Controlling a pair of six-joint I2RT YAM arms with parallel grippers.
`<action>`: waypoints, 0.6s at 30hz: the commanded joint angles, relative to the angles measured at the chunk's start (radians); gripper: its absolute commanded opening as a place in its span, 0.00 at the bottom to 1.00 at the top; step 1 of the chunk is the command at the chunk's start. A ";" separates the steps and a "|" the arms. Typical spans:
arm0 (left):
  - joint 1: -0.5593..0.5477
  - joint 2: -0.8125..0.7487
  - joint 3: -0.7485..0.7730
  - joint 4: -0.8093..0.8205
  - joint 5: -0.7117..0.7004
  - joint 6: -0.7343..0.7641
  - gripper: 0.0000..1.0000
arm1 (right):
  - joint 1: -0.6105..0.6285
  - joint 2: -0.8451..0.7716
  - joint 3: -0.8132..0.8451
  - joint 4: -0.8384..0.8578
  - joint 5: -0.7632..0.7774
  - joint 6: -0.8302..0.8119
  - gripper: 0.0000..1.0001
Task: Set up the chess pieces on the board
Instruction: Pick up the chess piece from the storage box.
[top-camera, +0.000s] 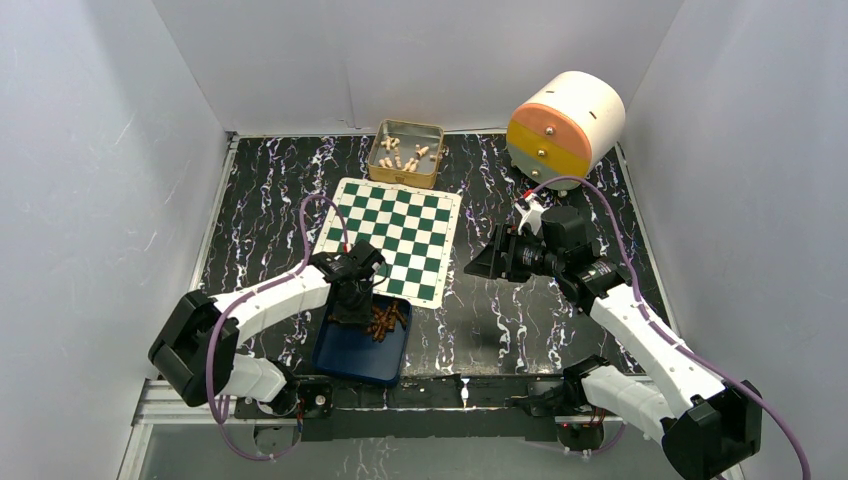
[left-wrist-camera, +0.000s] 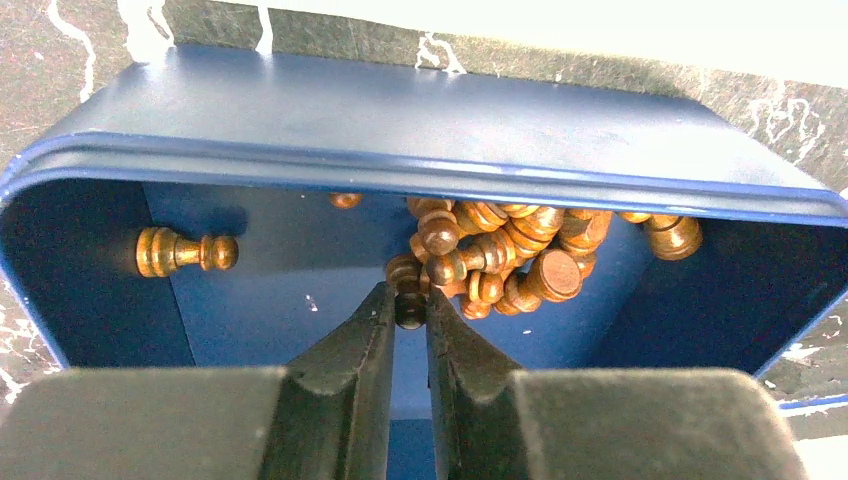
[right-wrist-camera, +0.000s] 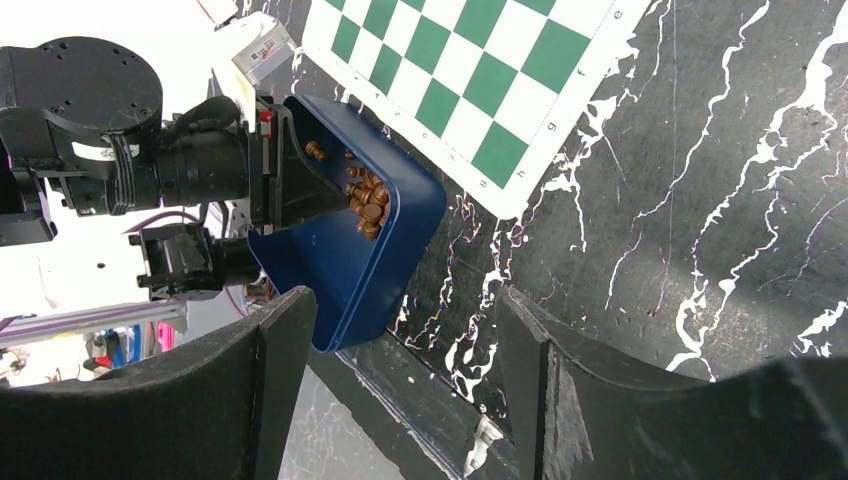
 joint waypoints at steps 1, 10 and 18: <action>-0.004 -0.020 0.002 -0.028 -0.023 -0.002 0.10 | 0.004 -0.019 0.028 0.016 0.005 -0.021 0.75; -0.004 -0.111 0.110 -0.184 -0.067 0.010 0.04 | 0.004 -0.003 0.018 0.037 -0.024 0.008 0.74; -0.004 -0.151 0.201 -0.216 -0.014 0.017 0.03 | 0.009 0.006 0.012 0.105 -0.075 0.047 0.72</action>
